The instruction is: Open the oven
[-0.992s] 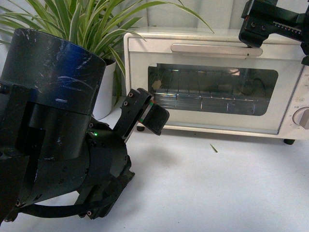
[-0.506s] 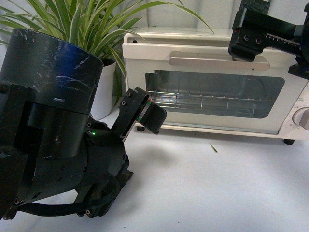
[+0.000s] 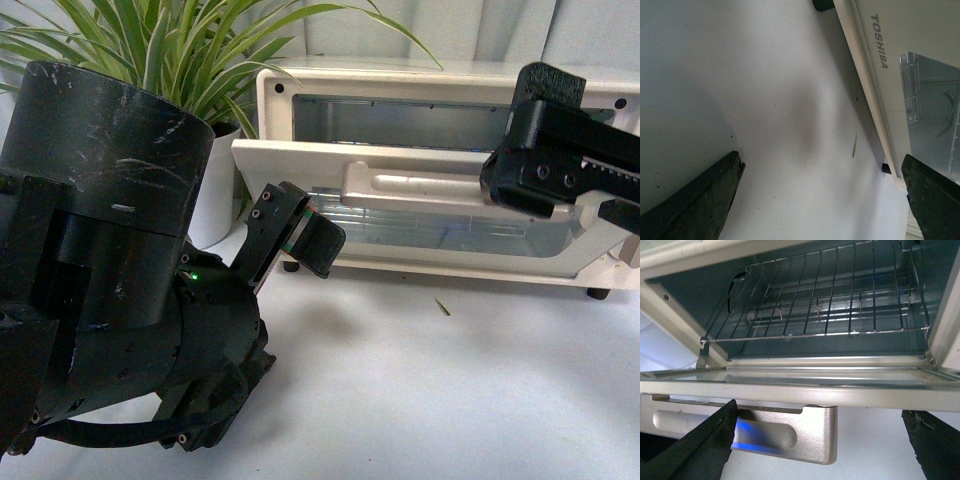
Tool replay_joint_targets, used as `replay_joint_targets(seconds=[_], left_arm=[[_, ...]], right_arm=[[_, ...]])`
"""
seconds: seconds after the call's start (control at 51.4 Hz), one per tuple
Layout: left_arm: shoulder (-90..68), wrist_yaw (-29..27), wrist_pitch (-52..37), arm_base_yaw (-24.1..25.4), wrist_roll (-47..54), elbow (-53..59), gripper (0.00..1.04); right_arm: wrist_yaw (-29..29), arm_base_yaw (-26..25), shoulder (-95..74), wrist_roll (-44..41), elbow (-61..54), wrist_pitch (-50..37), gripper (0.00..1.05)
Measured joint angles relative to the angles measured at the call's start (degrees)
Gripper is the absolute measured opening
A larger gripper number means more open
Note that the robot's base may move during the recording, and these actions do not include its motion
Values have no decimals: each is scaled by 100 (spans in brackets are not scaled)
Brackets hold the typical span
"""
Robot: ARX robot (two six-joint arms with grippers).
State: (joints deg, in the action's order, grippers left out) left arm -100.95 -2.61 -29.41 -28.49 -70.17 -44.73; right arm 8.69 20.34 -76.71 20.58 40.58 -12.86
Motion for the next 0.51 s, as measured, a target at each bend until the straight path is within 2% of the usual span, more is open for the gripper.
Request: replay_joint_targets(seconds=[0.311,0.506], left_arm=[[42,-9,-31,-2,142,96,98],[190,-133,42,-28,457,234,98]], right_arm=[[-243,44,391,-70,-527,-9,95],[-393,-61,1104,74,-957,343,95]])
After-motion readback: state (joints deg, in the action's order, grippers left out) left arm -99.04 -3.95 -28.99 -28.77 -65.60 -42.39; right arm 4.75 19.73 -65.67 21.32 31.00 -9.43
